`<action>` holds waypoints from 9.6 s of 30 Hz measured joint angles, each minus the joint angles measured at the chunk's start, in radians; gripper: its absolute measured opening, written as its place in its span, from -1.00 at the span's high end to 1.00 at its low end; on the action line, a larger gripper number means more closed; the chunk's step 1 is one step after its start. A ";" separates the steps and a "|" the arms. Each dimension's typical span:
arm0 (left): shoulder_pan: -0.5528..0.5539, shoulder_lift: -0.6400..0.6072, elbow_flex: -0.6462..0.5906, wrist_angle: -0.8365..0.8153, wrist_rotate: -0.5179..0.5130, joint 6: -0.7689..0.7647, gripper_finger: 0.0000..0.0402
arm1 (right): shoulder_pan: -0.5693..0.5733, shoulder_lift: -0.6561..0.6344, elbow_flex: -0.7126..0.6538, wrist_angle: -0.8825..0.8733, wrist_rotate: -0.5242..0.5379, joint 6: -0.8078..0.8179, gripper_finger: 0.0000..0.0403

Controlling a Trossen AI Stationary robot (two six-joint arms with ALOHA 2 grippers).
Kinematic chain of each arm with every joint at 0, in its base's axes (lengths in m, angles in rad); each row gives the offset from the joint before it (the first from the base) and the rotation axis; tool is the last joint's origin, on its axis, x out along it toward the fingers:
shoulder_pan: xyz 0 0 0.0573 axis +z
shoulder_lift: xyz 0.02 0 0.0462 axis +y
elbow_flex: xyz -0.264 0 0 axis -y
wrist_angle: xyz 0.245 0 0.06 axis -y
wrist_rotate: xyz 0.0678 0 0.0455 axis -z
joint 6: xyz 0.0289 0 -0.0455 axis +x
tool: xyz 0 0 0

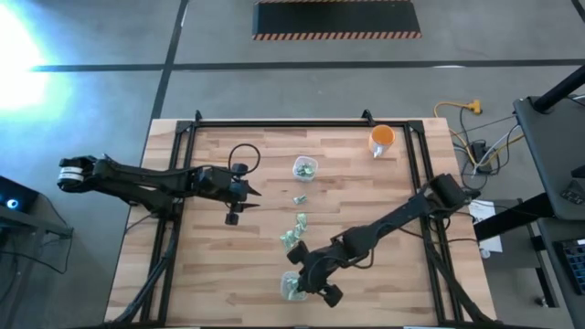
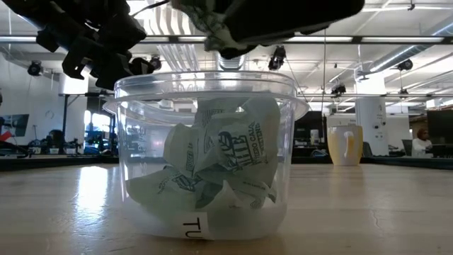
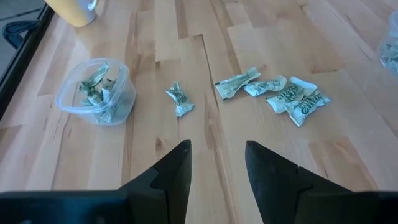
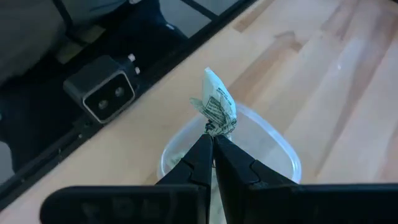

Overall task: Pick and place items into bin
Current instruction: Put the stevia packet into the bottom transparent bin, then put the stevia packet into the top transparent bin

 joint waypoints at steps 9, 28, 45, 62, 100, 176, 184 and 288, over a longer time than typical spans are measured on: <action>0.000 -0.002 0.000 -0.003 -0.001 0.000 0.33 | -0.008 0.032 0.031 -0.021 -0.011 0.001 0.96; 0.000 -0.008 -0.001 -0.008 0.000 -0.001 0.33 | -0.010 0.016 0.035 -0.026 -0.007 0.022 0.50; 0.000 0.005 -0.001 0.022 0.003 -0.001 0.33 | 0.009 -0.109 0.040 -0.411 0.476 0.196 0.54; -0.095 0.282 -0.020 0.310 0.232 0.023 0.33 | 0.009 -0.111 0.006 -0.602 0.638 0.381 0.67; 0.093 0.780 0.236 0.540 0.050 -0.162 0.33 | 0.016 -0.111 -0.001 -0.619 0.679 0.555 0.71; 0.104 0.809 0.280 0.419 0.094 -0.175 1.00 | 0.016 -0.111 0.000 -0.613 0.679 0.554 0.72; 0.095 0.749 0.274 0.361 0.097 -0.174 1.00 | 0.016 -0.111 -0.004 -0.613 0.679 0.554 0.72; 0.099 0.438 0.225 -0.024 0.285 0.075 0.17 | 0.018 -0.111 -0.023 -0.583 0.679 0.574 0.72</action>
